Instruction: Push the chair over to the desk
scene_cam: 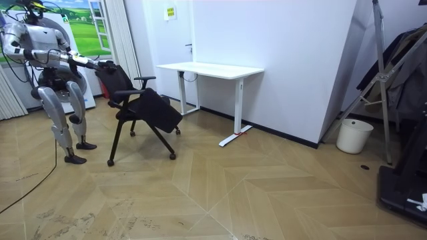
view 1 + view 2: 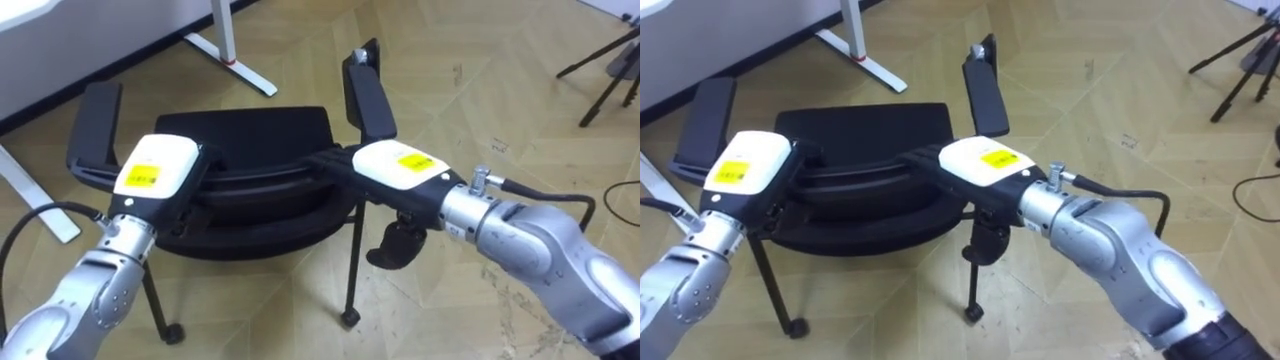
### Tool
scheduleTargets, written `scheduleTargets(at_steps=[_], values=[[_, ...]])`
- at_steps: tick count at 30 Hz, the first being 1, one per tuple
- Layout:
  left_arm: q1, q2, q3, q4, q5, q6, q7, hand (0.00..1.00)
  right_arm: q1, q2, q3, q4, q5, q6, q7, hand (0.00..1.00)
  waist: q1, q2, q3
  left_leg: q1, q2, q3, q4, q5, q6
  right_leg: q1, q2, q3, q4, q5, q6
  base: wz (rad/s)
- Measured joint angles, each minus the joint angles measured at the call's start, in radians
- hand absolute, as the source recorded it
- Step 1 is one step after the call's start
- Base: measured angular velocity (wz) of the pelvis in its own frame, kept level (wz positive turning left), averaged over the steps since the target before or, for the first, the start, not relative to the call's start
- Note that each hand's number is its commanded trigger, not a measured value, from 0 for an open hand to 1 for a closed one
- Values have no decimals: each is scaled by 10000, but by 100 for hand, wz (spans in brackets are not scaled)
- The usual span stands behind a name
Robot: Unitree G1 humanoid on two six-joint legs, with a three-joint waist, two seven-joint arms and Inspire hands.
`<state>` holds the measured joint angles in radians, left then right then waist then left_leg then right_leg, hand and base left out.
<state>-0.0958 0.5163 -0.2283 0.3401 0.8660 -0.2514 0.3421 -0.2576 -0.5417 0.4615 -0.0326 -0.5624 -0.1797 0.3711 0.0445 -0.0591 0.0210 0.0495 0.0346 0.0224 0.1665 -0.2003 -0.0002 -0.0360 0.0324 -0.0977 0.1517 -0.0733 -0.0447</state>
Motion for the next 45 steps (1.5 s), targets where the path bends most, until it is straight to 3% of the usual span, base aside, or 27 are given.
scheduleTargets(at_steps=[8, 12, 15, 21, 27, 28, 29, 30, 31, 32, 33, 34, 35, 41, 43, 45], values=[[-137, -218, -138, -1, 7, 32, 33, 100, -20, 567, -3, 659, -344, 51, -635, 0, 62, 144, 95, -45, -57, -259, 1, 2, 5, 7, -116, -169, -7, -41, 37, 7], [-245, -321, -327, 8, -4, 126, 40, 100, -170, 876, -18, 1132, -356, 78, -922, 0, 110, 161, 105, -67, -102, -310, -16, 3, 8, 63, -116, -256, -12, -78, 77, 7], [-296, -427, -488, 57, 8, 324, 37, 100, -461, 1401, -29, 1932, -394, 96, -1198, 0, 104, 181, 104, 10, -114, -310, 1, 0, 13, 189, -138, -320, -21, -94, 103, 8], [-300, -784, -491, 67, 212, 698, 9, 100, -765, 2104, -127, 2816, -743, 239, -1766, 0, 81, 350, 89, -24, -118, -415, 37, -10, 30, 224, -157, -461, -15, -95, 106, 6], [-300, -1216, -513, 65, 373, 772, -7, 100, -1248, 2542, -147, 3809, -1006, 343, -2195, 0, 185, 505, 75, -79, -125, -574, 49, -10, 30, 231, -174, -630, -18, -126, 98, 9], [-300, -1281, -512, 61, 400, 772, 0, 100, -1273, 2581, -145, 3836, -1147, 422, -2201, 12, 205, 503, 71, -91, -124, -581, 54, -9, 28, 231, -185, -675, -18, -143, 95, 8], [-300, -1300, -510, 60, 424, 783, 3, 100, -1273, 2581, -148, 3837, -1193, 445, -2209, 35, 218, 504, 66, -95, -124, -581, 60, -9, 28, 232, -187, -684, -17, -146, 94, 4], [-300, -1329, -506, 58, 464, 802, -4, 100, -1273, 2595, -151, 3857, -1404, 485, -2228, 38, 259, 501, 59, -98, -127, -579, 75, -9, 28, 232, -190, -683, -17, -146, 95, 0], [-300, -1377, -506, 42, 510, 837, -12, 100, -1273, 2612, -150, 3872, -1567, 503, -2262, 51, 243, 498, 55, -123, -133, -580, 108, -9, 28, 232, -198, -696, -17, -147, 97, 0], [-300, -1409, -506, 37, 528, 859, -18, 100, -1273, 2609, -153, 3877, -1619, 506, -2262, 69, 254, 492, 51, -133, -139, -580, 124, -9, 29, 232, -206, -700, -17, -148, 98, 4], [-300, -1464, -506, 31, 588, 911, -37, 100, -1273, 2612, -151, 3898, -1727, 512, -2260, 77, 270, 486, 36, -155, -149, -580, 149, -9, 29, 232, -218, -714, -16, -152, 103, 5], [-300, -1506, -505, 29, 655, 940, -58, 100, -1273, 2621, -151, 3930, -1819, 525, -2257, 96, 266, 471, 14, -178, -156, -580, 170, -9, 29, 232, -231, -733, -16, -154, 106, 5], [-300, -1525, -506, 29, 678, 955, -66, 100, -1273, 2623, -151, 3951, -1856, 551, -2257, 100, 265, 462, 4, -181, -159, -580, 173, -9, 29, 232, -236, -739, -16, -155, 108, 5], [-299, -1595, -542, 42, 694, 987, -360, 100, -1272, 2769, -157, 4286, -1934, 654, -2447, 100, 199, 426, -29, -39, -168, -598, 201, -10, 30, 430, -264, -825, -17, -173, 137, 6], [-299, -1676, -704, 44, 685, 919, -395, 100, -1379, 2982, -262, 4696, -1938, 790, -2775, 100, 254, 469, -37, -2, -179, -624, 197, -14, 36, 505, -286, -825, -24, -190, 162, 12], [-290, -1711, -785, 49, 687, 848, -405, 100, -1314, 2803, -180, 4797, -2041, 614, -2895, 100, 336, 477, -42, 59, -190, -612, 195, -13, 37, 575, -295, -827, -24, -207, 181, 8]])
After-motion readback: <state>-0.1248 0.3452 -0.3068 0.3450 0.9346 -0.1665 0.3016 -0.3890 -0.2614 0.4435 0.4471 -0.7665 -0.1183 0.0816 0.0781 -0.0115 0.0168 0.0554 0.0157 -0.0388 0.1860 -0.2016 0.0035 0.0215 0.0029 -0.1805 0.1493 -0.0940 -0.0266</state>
